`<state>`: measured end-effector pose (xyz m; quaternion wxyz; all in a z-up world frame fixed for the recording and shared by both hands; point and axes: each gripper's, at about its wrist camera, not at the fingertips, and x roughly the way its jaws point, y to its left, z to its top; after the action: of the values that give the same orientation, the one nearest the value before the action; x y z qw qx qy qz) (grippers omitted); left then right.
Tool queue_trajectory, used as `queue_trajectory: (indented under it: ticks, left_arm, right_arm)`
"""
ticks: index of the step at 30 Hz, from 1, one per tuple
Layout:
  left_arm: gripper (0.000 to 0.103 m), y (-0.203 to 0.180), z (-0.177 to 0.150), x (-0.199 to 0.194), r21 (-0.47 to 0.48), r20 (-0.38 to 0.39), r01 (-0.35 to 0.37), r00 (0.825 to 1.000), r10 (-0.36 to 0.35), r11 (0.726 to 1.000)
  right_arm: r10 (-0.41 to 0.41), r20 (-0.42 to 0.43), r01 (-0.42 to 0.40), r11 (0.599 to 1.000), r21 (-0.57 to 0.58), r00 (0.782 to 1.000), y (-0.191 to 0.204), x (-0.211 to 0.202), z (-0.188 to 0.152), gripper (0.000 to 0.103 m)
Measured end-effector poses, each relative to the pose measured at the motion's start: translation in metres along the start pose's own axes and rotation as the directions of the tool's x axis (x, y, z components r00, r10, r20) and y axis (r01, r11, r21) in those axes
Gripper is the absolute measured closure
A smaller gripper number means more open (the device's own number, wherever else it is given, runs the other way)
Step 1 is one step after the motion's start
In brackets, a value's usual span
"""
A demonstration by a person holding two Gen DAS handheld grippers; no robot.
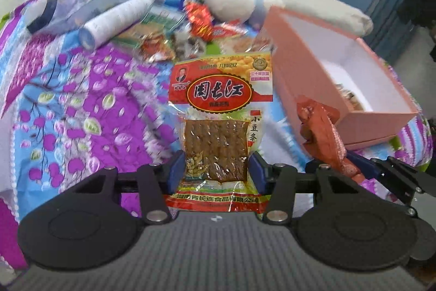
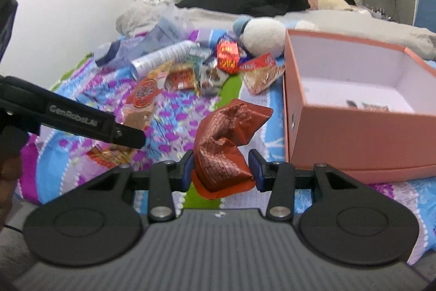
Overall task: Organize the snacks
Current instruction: 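Lift both held packets and carry them toward the pink box, then open both grippers over the pink box to drop the packets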
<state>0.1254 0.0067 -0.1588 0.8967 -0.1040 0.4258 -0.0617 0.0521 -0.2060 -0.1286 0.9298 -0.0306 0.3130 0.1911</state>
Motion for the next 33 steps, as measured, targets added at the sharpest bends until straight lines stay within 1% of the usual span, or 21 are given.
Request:
queue_trajectory:
  ticks: [10, 19, 27, 33]
  left_arm:
    - [0.046, -0.033, 0.02, -0.028, 0.046, 0.061, 0.071, 0.995, -0.074, 0.996]
    - [0.046, -0.064, 0.035, -0.036, 0.086, 0.091, 0.132, 0.986, -0.14, 0.988]
    - [0.046, -0.103, 0.051, -0.015, 0.139, 0.08, 0.189, 0.976, -0.201, 0.972]
    - [0.046, -0.134, 0.073, 0.015, 0.163, 0.064, 0.228, 0.969, -0.24, 0.96]
  right_arm:
    - [-0.036, 0.093, 0.033, 0.999, 0.029, 0.995, -0.009, -0.036, 0.022, 0.057]
    - [-0.103, 0.134, 0.094, 0.993, 0.073, 0.986, -0.032, -0.059, 0.028, 0.057]
    - [-0.186, 0.163, 0.169, 0.979, 0.113, 0.969, -0.062, -0.068, 0.032, 0.057]
    - [-0.257, 0.187, 0.23, 0.961, 0.155, 0.948, -0.097, -0.066, 0.045, 0.057]
